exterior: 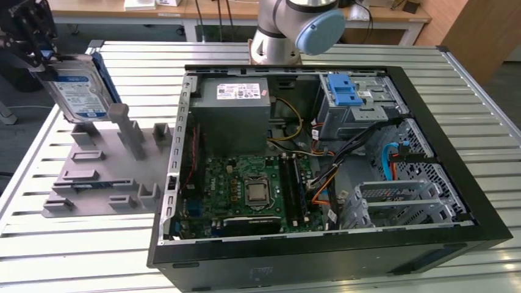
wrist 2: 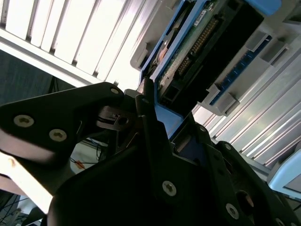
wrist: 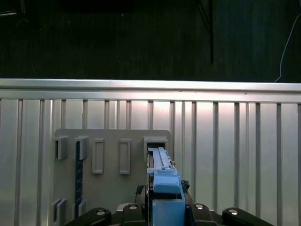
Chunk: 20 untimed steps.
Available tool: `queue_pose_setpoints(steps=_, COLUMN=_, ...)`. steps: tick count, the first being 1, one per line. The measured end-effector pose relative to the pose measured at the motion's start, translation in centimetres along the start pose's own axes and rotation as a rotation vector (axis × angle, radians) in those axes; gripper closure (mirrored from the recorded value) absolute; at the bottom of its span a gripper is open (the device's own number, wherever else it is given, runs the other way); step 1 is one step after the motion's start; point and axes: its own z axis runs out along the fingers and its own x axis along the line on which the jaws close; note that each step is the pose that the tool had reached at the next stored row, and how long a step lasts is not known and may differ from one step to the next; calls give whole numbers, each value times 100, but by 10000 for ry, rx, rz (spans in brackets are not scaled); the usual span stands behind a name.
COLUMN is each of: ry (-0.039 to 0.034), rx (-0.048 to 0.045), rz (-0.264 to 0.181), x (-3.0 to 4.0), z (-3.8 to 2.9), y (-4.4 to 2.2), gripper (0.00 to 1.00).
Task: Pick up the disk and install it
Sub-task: 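Pick up the disk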
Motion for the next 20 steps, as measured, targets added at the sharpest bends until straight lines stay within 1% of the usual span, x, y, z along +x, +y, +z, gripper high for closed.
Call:
queue_pose_setpoints(steps=4, ry=0, rx=0, rz=0, x=-1, z=-39, y=1, gripper=64)
queue_pose_setpoints(steps=11, ry=0, rx=1, rz=0, x=-3, z=-144, y=3, gripper=64)
queue_pose_setpoints(steps=20, ry=0, rx=0, rz=0, x=-4, z=-263, y=5, gripper=64)
